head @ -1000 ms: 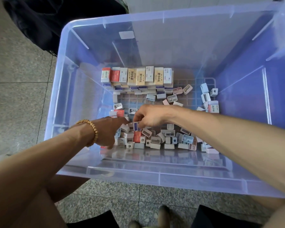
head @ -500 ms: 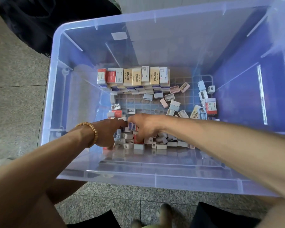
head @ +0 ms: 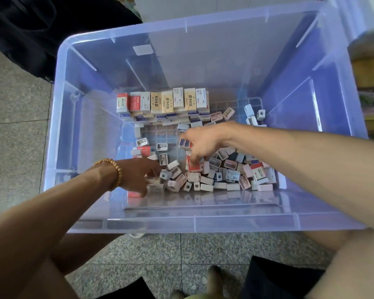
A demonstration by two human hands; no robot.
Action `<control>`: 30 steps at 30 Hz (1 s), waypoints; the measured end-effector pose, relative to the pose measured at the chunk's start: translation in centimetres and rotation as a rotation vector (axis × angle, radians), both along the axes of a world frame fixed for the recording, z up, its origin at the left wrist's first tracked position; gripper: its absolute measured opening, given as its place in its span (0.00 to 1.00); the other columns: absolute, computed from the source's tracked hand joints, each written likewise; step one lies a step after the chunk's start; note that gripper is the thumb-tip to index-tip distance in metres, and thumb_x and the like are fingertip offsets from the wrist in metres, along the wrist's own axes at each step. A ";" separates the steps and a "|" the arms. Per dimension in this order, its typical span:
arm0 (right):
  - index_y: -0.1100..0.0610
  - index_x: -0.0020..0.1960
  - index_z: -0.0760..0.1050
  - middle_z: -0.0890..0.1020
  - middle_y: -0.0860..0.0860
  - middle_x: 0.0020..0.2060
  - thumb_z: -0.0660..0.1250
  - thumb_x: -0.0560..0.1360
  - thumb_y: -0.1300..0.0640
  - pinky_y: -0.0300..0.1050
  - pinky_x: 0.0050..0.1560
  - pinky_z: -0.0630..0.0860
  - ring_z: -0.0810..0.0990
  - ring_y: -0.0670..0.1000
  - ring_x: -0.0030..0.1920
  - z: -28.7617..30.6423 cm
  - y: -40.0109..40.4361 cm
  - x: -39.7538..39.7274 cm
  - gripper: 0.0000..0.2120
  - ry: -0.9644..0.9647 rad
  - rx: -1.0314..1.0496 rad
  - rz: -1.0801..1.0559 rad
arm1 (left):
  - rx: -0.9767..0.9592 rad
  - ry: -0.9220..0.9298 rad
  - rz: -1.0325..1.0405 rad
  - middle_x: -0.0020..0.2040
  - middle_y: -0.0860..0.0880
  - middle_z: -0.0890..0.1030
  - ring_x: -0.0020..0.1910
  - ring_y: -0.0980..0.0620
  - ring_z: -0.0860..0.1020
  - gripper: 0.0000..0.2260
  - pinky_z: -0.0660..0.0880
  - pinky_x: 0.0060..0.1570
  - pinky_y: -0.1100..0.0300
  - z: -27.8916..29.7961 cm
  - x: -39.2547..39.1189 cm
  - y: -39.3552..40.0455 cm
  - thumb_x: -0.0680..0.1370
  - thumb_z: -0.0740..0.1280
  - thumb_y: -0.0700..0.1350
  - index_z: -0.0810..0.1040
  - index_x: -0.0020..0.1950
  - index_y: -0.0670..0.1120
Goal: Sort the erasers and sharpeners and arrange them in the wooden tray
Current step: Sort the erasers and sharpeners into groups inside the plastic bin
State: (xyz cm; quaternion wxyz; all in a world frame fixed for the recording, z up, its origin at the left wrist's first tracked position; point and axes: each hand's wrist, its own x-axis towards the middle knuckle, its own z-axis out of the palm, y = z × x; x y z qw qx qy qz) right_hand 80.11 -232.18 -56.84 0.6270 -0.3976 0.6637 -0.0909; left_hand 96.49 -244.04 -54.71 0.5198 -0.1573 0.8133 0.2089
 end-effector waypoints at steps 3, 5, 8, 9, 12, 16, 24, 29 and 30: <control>0.66 0.71 0.62 0.82 0.59 0.49 0.73 0.72 0.68 0.38 0.30 0.77 0.80 0.50 0.37 0.9 0.5 -0.7 0.32 -0.023 -0.013 -0.076 | -0.012 -0.002 -0.025 0.66 0.50 0.73 0.60 0.51 0.74 0.26 0.72 0.60 0.60 0.1 0.0 0.2 0.74 0.72 0.40 0.69 0.71 0.48; 0.65 0.64 0.67 0.83 0.59 0.49 0.73 0.72 0.68 0.38 0.32 0.77 0.82 0.50 0.39 1.7 0.9 -1.0 0.24 -0.024 -0.026 -0.118 | -0.014 0.005 -0.041 0.66 0.50 0.74 0.61 0.50 0.74 0.25 0.73 0.61 0.57 0.3 -0.1 0.3 0.74 0.72 0.41 0.71 0.70 0.48; 0.64 0.55 0.72 0.80 0.56 0.42 0.74 0.71 0.68 0.36 0.28 0.74 0.78 0.46 0.33 3.2 1.4 -1.4 0.16 0.008 -0.069 -0.156 | 0.001 0.023 -0.032 0.65 0.49 0.74 0.60 0.50 0.74 0.25 0.73 0.60 0.58 0.6 -0.5 0.5 0.74 0.72 0.42 0.71 0.70 0.49; 0.61 0.52 0.71 0.79 0.55 0.40 0.74 0.71 0.68 0.36 0.27 0.73 0.77 0.46 0.32 3.7 1.6 -1.6 0.15 0.025 -0.086 -0.178 | 0.022 0.042 -0.016 0.63 0.49 0.74 0.58 0.52 0.74 0.25 0.72 0.57 0.60 0.7 -0.6 0.6 0.74 0.73 0.42 0.72 0.69 0.50; 0.57 0.48 0.69 0.79 0.54 0.39 0.76 0.70 0.67 0.37 0.29 0.74 0.77 0.46 0.33 5.1 2.2 -2.1 0.17 0.054 -0.126 -0.241 | 0.104 0.094 0.031 0.54 0.53 0.75 0.47 0.54 0.75 0.21 0.71 0.46 0.63 0.5 -0.9 1.4 0.75 0.72 0.43 0.73 0.67 0.51; 0.54 0.47 0.69 0.81 0.54 0.42 0.75 0.70 0.67 0.41 0.37 0.79 0.80 0.48 0.37 5.8 2.9 -2.1 0.17 0.022 -0.153 -0.326 | 0.156 0.067 0.050 0.56 0.54 0.71 0.52 0.49 0.78 0.20 0.75 0.49 0.59 0.4 -0.9 1.5 0.76 0.71 0.46 0.72 0.67 0.53; 0.57 0.51 0.69 0.78 0.53 0.43 0.76 0.71 0.65 0.38 0.36 0.79 0.78 0.45 0.36 5.3 2.8 -0.8 0.17 -0.001 -0.121 -0.374 | 0.247 0.112 0.194 0.50 0.52 0.82 0.49 0.44 0.82 0.13 0.80 0.49 0.49 0.4 -0.9 1.3 0.74 0.74 0.46 0.78 0.57 0.50; 0.58 0.53 0.69 0.80 0.56 0.44 0.75 0.72 0.67 0.43 0.42 0.81 0.81 0.47 0.38 5.3 2.4 -0.9 0.17 -0.083 -0.119 -0.439 | 0.341 0.192 0.389 0.48 0.51 0.84 0.47 0.50 0.82 0.12 0.79 0.44 0.56 0.7 -1.3 1.3 0.73 0.75 0.44 0.79 0.54 0.50; 0.59 0.55 0.69 0.81 0.56 0.44 0.74 0.72 0.68 0.43 0.42 0.81 0.82 0.48 0.39 5.3 2.4 -1.0 0.17 -0.121 -0.128 -0.472 | 0.416 0.196 0.495 0.47 0.51 0.84 0.45 0.51 0.83 0.11 0.78 0.41 0.59 1.0 -1.5 1.3 0.74 0.74 0.41 0.79 0.54 0.49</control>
